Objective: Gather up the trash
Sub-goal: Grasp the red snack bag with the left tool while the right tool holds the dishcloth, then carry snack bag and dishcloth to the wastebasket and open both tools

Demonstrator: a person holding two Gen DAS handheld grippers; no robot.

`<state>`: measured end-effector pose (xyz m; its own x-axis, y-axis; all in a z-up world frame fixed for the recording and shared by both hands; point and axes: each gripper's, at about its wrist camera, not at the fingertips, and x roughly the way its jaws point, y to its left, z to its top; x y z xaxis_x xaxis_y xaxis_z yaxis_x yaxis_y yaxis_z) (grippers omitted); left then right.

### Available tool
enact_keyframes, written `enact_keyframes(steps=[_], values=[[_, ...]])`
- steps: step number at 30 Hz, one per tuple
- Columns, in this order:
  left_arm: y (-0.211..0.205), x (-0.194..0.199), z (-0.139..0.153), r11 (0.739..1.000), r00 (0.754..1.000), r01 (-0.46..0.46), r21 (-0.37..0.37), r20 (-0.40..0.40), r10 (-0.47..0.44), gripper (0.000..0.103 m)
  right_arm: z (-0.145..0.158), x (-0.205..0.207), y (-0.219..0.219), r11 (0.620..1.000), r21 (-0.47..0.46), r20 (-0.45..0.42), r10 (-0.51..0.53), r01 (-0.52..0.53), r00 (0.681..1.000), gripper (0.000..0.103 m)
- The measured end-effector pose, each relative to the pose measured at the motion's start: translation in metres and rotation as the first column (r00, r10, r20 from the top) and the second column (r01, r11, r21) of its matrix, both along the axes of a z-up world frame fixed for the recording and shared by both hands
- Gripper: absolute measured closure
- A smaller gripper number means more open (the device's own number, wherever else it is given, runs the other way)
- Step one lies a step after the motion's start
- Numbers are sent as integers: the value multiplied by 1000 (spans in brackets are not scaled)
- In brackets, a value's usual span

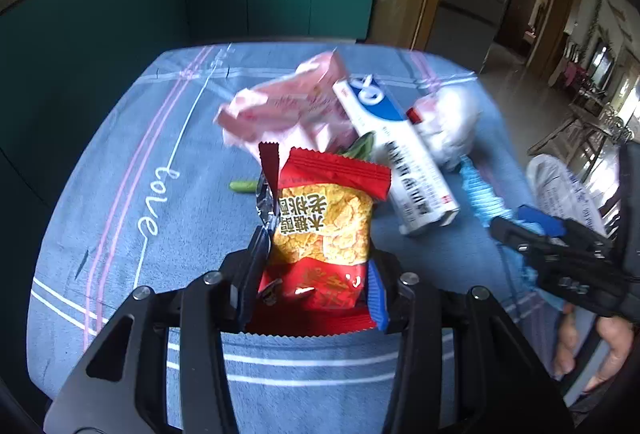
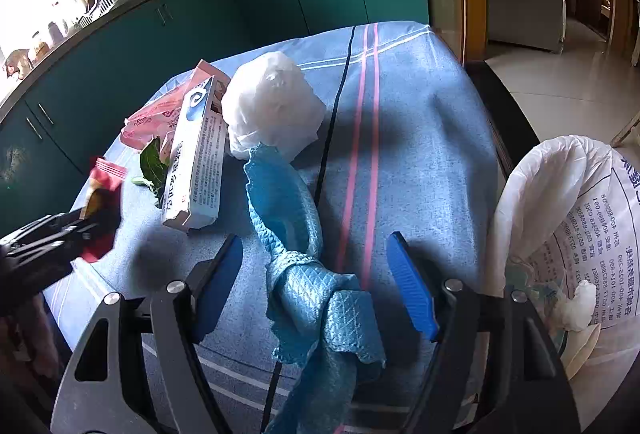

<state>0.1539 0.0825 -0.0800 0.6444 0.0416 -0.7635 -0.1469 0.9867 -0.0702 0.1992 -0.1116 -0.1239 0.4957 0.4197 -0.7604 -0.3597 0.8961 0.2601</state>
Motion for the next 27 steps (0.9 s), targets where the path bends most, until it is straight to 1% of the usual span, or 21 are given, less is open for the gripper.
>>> enact_keyframes(steps=[2, 4, 6, 7, 9, 12, 19, 25, 27], values=[[-3, -4, 8, 1000, 1000, 11, 1, 21, -11, 58, 0, -1, 2, 1000, 1, -2, 6, -6, 1000, 30], [-7, -7, 14, 1000, 999, 21, 3, 41, -21, 58, 0, -2, 4, 1000, -3, 1, 16, -16, 1000, 33], [-12, -13, 21, 1000, 997, 28, 6, 70, -29, 58, 0, -4, 6, 1000, -5, 5, 23, -23, 1000, 44], [-14, -15, 24, 1000, 996, 24, 17, 89, -25, 58, 0, -4, 7, 1000, -5, 5, 26, -25, 1000, 47], [-15, -16, 27, 999, 994, 15, 39, 107, -19, 58, 1, -5, 8, 1000, -14, 11, 26, -26, 1000, 57], [-17, -19, 31, 999, 992, 13, 49, 121, -19, 58, 3, -6, 5, 1000, -13, 23, 22, -22, 999, 65], [-17, -21, 32, 999, 992, 14, 48, 124, -20, 58, 13, -9, -8, 999, 32, 56, -7, 6, 998, 67], [-20, -22, 30, 999, 992, 22, 41, 120, -26, 58, 16, -10, -17, 999, 31, 66, -28, 26, 997, 67], [-23, -22, 30, 999, 993, 29, 38, 117, -34, 58, 22, -13, -29, 998, 39, 92, -51, 48, 994, 67]])
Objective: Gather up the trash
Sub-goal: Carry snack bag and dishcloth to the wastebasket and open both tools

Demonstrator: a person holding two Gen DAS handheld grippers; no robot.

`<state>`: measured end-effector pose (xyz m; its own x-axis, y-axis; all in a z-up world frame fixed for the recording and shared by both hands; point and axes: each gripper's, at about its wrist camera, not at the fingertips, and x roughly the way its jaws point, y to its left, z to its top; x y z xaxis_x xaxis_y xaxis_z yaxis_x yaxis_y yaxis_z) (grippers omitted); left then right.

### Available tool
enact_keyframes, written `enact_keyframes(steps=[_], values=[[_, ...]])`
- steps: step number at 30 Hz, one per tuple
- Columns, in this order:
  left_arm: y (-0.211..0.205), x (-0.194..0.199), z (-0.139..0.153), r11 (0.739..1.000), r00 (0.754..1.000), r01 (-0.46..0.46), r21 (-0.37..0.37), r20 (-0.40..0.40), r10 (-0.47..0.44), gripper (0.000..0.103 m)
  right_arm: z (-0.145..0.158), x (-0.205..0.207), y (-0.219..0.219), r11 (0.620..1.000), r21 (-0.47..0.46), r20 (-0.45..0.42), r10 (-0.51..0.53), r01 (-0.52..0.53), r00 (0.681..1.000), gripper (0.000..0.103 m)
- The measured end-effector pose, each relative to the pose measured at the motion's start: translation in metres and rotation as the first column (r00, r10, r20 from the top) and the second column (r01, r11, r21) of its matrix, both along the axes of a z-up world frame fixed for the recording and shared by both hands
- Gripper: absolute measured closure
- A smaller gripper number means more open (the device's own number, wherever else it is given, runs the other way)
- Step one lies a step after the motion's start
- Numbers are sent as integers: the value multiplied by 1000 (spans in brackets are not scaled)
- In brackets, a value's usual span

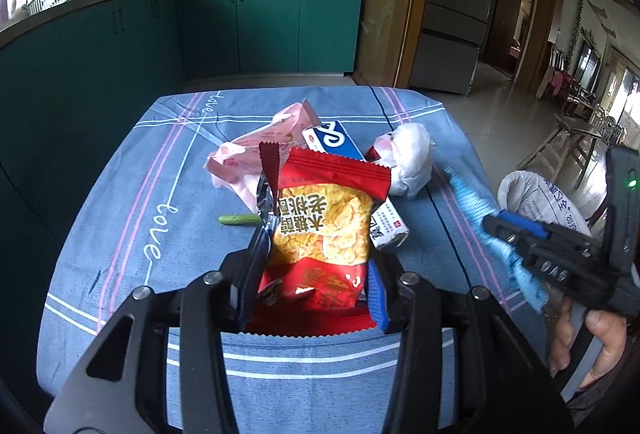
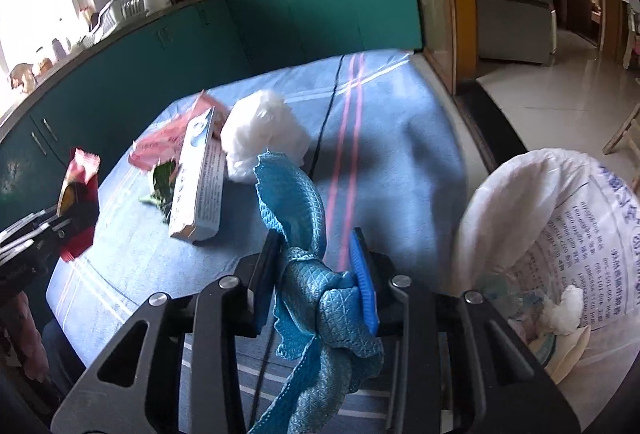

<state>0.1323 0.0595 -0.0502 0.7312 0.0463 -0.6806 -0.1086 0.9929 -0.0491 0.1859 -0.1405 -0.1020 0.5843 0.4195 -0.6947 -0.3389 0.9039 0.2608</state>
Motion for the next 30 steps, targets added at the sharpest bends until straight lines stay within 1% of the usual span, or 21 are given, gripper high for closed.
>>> enact_keyframes(steps=[4, 7, 10, 12, 15, 18, 20, 21, 25, 27, 28, 29, 30], values=[[-11, 5, 0, 999, 999, 38, -34, -8, -38, 58, 11, -4, -34, 996, 36, 37, -83, 82, 996, 67], [-26, 11, 0, 996, 997, 73, -45, -10, -74, 58, 14, -5, -59, 987, 69, 39, -151, 148, 988, 67], [-49, 24, -2, 987, 990, 140, -84, -21, -142, 58, 15, -6, -93, 967, 100, 31, -238, 233, 971, 67], [-64, 33, -6, 978, 983, 178, -108, -32, -182, 58, 14, -9, -119, 945, 123, 20, -307, 302, 952, 67], [-93, 46, -9, 958, 965, 249, -140, -46, -257, 58, 9, -15, -151, 908, 134, 6, -402, 398, 916, 67], [-132, 61, -13, 932, 939, 324, -159, -60, -337, 58, 7, -24, -175, 862, 98, 18, -501, 497, 865, 67], [-159, 68, -19, 911, 915, 381, -161, -79, -397, 58, 6, -28, -185, 845, 102, 20, -530, 526, 848, 67], [-174, 72, -23, 899, 901, 408, -156, -91, -425, 58, 6, -29, -187, 838, 90, 28, -542, 538, 840, 67], [-212, 79, -32, 861, 858, 485, -150, -107, -502, 57, 5, -32, -188, 826, 59, 55, -564, 561, 824, 67], [-227, 83, -38, 846, 839, 512, -147, -123, -530, 53, 5, -32, -188, 823, 48, 67, -567, 565, 821, 67], [-231, 86, -38, 841, 834, 520, -148, -127, -538, 51, 5, -32, -188, 824, 46, 69, -566, 564, 822, 67], [-235, 87, -40, 835, 826, 530, -148, -130, -548, 41, 4, -32, -188, 826, 46, 68, -563, 561, 823, 67], [-238, 88, -40, 836, 827, 530, -144, -129, -547, 26, 4, -31, -187, 827, 47, 67, -562, 560, 825, 67]])
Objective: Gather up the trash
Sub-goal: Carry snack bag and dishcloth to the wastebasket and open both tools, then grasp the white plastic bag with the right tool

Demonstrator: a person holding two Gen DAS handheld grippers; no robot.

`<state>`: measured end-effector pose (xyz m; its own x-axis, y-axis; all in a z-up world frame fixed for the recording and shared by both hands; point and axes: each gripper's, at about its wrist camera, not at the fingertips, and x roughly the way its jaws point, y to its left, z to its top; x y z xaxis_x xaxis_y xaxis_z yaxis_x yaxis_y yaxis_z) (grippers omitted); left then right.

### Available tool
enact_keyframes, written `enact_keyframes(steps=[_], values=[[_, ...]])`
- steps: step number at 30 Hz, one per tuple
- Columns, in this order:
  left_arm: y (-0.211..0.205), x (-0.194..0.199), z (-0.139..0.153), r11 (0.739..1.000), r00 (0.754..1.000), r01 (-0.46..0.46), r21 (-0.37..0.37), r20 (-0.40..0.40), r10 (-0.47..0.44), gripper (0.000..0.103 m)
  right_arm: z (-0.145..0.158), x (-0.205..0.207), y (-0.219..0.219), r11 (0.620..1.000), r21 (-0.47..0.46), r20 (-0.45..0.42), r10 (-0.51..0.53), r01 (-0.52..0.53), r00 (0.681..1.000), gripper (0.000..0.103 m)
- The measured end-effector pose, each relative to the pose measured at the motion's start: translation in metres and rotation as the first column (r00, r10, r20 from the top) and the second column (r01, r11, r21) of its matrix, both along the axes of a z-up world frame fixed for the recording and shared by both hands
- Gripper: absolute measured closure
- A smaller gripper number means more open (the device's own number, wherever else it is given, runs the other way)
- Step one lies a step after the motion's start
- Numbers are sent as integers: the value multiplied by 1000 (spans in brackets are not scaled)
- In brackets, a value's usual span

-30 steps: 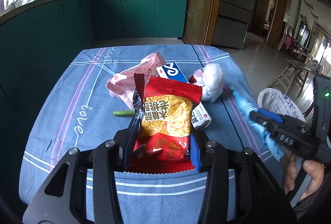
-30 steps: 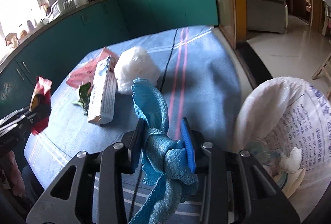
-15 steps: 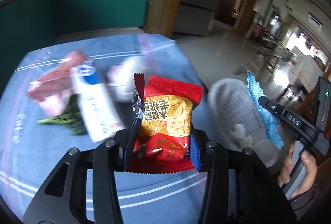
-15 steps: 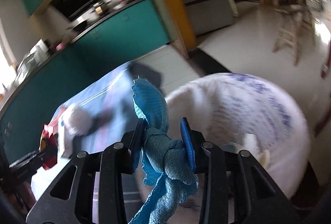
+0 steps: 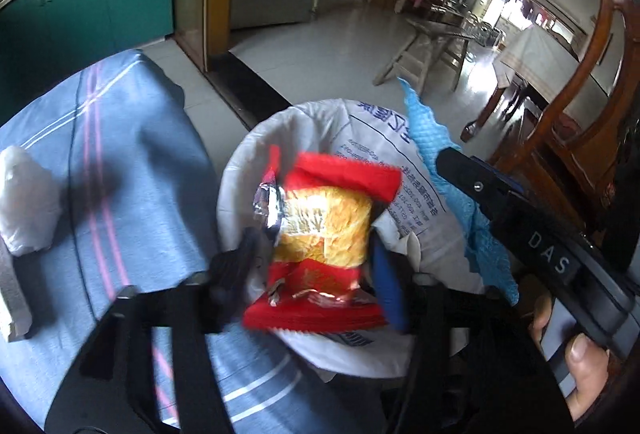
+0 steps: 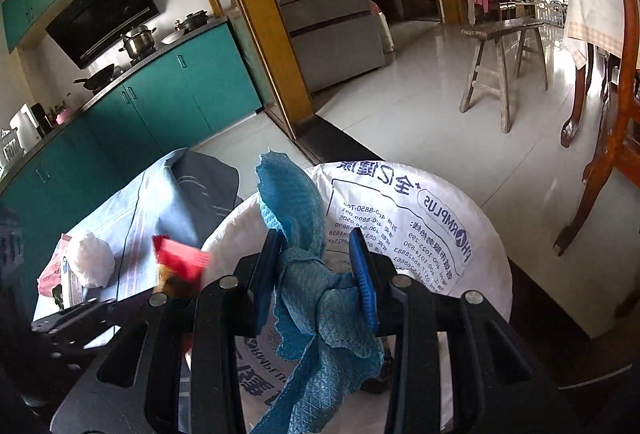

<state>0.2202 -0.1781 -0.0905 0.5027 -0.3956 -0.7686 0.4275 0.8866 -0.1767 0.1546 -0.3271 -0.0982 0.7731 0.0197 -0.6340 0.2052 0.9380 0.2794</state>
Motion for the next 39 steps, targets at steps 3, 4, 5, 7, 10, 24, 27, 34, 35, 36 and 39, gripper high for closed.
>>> enact_keyframes(steps=[3, 4, 5, 7, 10, 24, 27, 34, 35, 36, 39], values=[[5, -4, 1, 999, 999, -31, 4, 34, 31, 14, 0, 0, 1, 1000, 0, -4, 1, -1, 1000, 67], [11, -4, 3, 999, 998, -49, 7, 38, 48, 14, -1, 0, 1, 1000, 0, -8, 2, -2, 1000, 67], [17, -4, 5, 998, 997, -68, 8, 41, 68, 14, -1, 0, 1, 1000, 0, -11, 3, -3, 1000, 67], [34, -2, 10, 991, 990, -130, 7, 51, 130, 14, -2, 2, 3, 1000, -1, -23, 6, -6, 1000, 66], [63, 0, 24, 974, 971, -228, -9, 71, 228, 14, -3, 5, 8, 1000, -8, -34, 10, -10, 999, 64], [227, 3, 1, 794, 794, -607, 19, -29, 607, 11, 14, 43, 89, 976, 6, -25, 217, -217, 976, 36], [230, 3, -11, 809, 808, -586, 51, -41, 588, 15, 27, 67, 129, 942, 23, -10, 336, -336, 942, 32], [228, -7, -12, 813, 818, -574, 97, 22, 575, 48, 23, 83, 205, 854, -29, 46, 520, -519, 853, 31], [233, -11, -10, 819, 823, -567, 86, 19, 568, 53, 19, 81, 211, 845, -43, 47, 534, -533, 844, 31], [235, -14, -10, 828, 830, -557, 70, 14, 557, 55, 17, 82, 214, 839, -43, 44, 543, -542, 838, 31], [238, -27, -9, 842, 844, -536, 63, 14, 536, 56, 14, 91, 218, 831, 13, 45, 555, -556, 830, 28]])
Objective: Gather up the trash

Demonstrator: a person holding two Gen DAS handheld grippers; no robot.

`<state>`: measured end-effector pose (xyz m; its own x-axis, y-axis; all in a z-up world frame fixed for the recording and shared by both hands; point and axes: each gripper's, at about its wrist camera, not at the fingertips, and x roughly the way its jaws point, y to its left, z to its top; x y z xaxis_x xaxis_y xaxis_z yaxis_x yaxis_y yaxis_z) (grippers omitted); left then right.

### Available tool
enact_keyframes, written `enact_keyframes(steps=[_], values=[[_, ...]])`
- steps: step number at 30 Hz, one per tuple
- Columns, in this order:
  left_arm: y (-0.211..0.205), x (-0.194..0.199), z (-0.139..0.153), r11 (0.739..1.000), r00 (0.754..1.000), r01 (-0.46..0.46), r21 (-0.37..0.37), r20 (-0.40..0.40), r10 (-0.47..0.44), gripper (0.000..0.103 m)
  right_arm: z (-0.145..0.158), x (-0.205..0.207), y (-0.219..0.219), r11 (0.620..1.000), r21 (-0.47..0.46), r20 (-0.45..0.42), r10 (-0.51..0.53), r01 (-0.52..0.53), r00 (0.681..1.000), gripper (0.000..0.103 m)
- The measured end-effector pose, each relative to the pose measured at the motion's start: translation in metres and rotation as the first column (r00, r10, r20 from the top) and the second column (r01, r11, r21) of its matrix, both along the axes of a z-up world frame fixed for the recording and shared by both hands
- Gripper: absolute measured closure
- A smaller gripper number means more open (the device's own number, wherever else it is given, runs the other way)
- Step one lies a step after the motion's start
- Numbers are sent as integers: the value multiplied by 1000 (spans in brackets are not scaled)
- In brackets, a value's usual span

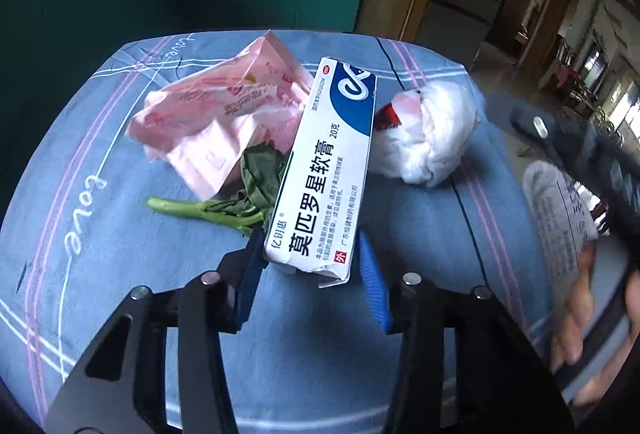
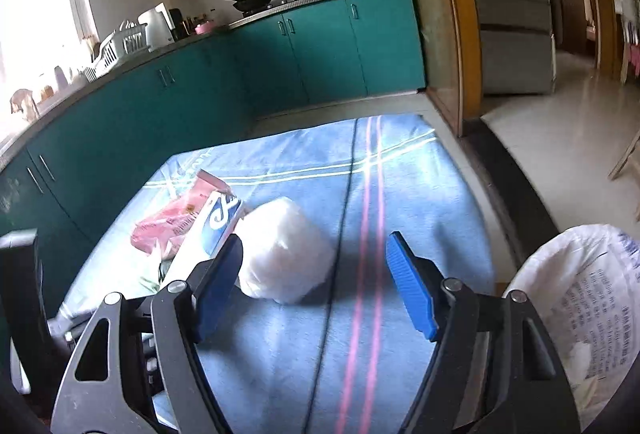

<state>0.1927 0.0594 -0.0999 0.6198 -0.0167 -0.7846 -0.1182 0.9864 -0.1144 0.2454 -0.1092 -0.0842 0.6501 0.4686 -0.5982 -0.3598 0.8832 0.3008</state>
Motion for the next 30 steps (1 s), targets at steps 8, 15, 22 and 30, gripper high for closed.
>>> enact_keyframes(steps=[8, 15, 22, 30], values=[[10, -47, 12, 997, 997, 71, 27, -5, -71, 55, -15, 17, 33, 997, 32, -113, 79, -76, 990, 24], [19, -64, 17, 997, 998, 56, 53, 7, -57, 36, -32, 22, 48, 996, -4, -183, 85, -87, 979, 55], [33, -63, 14, 1000, 1000, 11, 13, 15, -11, 24, -23, 5, 9, 996, 78, -179, 62, -48, 982, 66], [33, -58, 16, 999, 999, -17, 50, 33, 16, 23, 2, -39, -31, 994, -43, -41, 100, -102, 994, 44]])
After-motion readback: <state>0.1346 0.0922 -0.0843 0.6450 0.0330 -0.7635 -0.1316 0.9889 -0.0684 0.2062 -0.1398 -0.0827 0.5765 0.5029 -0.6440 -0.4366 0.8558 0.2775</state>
